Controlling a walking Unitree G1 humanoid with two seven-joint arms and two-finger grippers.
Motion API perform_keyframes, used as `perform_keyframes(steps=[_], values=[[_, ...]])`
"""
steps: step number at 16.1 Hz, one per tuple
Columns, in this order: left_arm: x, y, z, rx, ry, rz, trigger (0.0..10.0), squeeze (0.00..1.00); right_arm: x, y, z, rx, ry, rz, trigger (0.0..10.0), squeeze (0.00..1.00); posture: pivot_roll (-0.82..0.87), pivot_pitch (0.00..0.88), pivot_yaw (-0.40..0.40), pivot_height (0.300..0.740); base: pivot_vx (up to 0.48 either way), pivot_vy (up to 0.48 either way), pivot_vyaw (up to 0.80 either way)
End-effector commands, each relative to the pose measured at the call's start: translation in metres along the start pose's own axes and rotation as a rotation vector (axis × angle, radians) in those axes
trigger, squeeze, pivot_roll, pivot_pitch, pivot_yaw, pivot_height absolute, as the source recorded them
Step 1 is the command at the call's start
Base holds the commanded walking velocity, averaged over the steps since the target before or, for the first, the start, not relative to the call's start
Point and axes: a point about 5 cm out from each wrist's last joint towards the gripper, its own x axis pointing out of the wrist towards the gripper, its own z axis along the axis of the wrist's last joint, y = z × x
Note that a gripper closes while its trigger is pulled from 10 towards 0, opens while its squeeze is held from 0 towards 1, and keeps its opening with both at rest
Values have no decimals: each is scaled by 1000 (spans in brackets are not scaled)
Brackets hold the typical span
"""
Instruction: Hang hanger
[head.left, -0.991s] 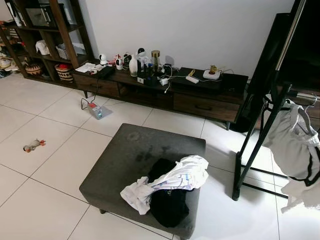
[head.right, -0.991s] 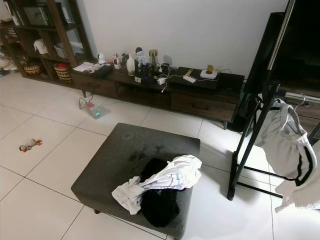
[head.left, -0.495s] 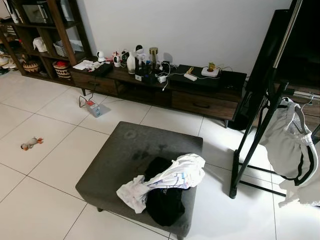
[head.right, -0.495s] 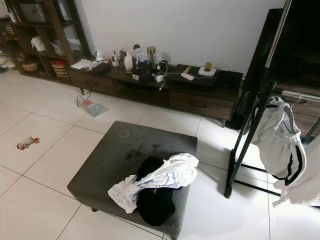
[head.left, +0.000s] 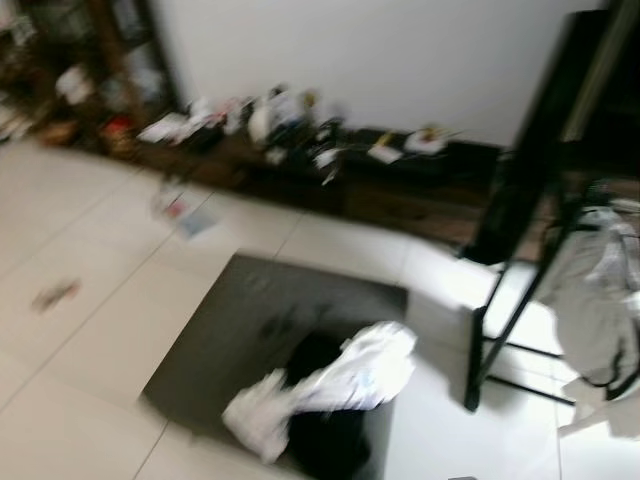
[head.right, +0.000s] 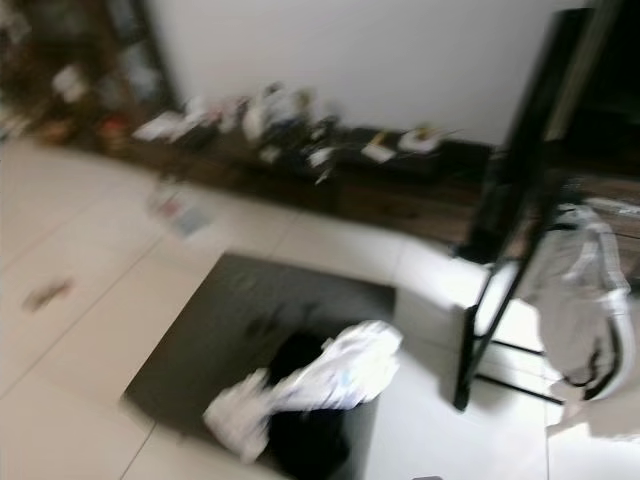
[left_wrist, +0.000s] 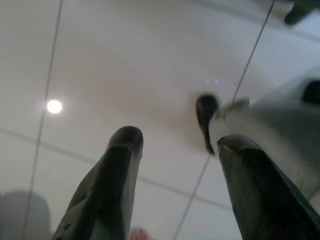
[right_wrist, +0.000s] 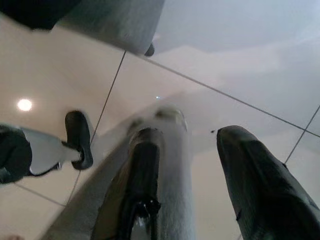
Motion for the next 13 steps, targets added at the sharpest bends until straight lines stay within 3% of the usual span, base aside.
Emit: perform_keyframes(steps=[1, 5, 11, 13], values=[[1, -6, 0, 13, 3, -15, 10000, 0, -1, -7, -6, -4, 13, -16, 10000, 0, -19, 65, 16, 740, 398, 0, 0], [1, -6, 0, 13, 3, -14, 10000, 0, -1, -8, -5, -19, 8, -13, 10000, 0, -20, 67, 14, 740, 395, 0, 0], [1, -6, 2, -22, -29, 1, 10000, 0, -1, -9, -3, -17, -12, -19, 10000, 0, -16, 66, 12, 740, 0, 0, 756], [1, -5, 3, -8, -29, 8, 10000, 0, -1, -7, -2, 38, -45, -13, 10000, 0, -21, 66, 13, 740, 0, 0, 0]])
